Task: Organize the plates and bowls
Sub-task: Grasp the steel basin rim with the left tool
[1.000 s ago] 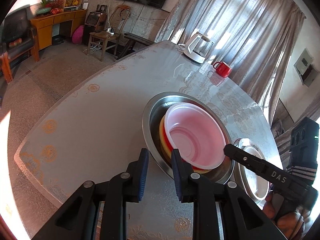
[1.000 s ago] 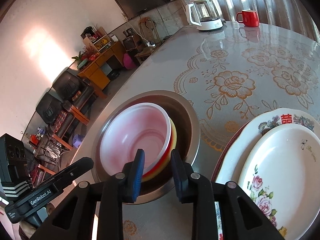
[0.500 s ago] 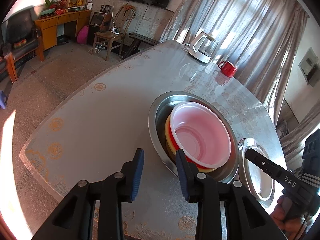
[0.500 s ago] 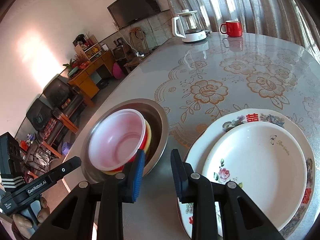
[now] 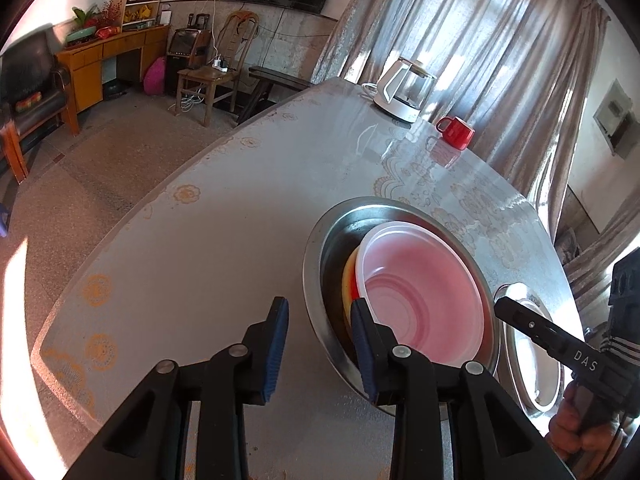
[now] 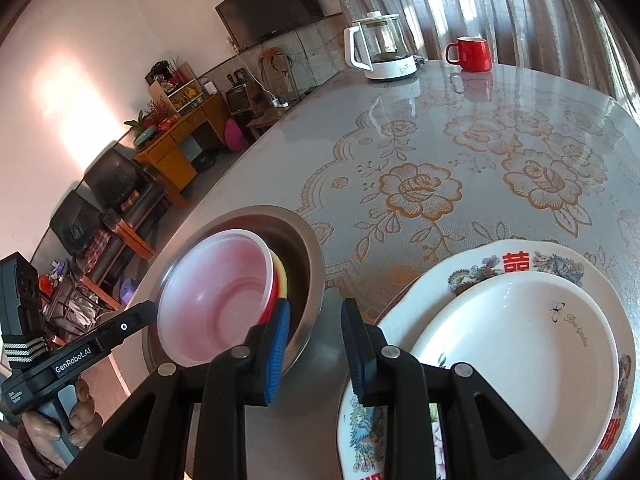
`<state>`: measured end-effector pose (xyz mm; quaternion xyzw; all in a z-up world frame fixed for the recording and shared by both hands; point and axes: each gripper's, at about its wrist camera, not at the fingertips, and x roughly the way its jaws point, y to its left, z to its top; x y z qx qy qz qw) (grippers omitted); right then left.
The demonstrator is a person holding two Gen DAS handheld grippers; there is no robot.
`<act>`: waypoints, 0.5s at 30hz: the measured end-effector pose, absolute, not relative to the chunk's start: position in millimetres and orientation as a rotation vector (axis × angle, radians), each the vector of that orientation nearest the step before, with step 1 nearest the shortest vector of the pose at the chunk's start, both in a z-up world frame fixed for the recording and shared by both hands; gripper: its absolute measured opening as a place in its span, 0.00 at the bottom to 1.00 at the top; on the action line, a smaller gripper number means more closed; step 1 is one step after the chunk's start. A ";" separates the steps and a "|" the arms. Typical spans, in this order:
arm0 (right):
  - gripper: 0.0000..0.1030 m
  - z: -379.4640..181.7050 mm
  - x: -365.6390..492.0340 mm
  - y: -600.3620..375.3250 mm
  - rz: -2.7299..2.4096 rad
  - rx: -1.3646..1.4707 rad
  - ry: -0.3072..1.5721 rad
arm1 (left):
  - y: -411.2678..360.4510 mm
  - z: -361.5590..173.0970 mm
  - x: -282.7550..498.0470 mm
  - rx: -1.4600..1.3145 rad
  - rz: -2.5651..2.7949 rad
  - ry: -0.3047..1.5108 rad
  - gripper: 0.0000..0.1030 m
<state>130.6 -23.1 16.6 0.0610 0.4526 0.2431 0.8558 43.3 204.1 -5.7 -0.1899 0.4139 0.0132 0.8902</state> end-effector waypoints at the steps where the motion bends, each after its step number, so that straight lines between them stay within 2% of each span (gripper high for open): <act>1: 0.24 16.1 131.1 -21.1 0.515 0.112 0.953 | 204.4 -6.8 44.8 -0.392 0.032 0.864 0.31; 15: 0.25 2.0 136.7 -16.2 0.544 0.109 1.035 | 211.7 -20.7 52.6 -0.441 0.003 0.895 0.33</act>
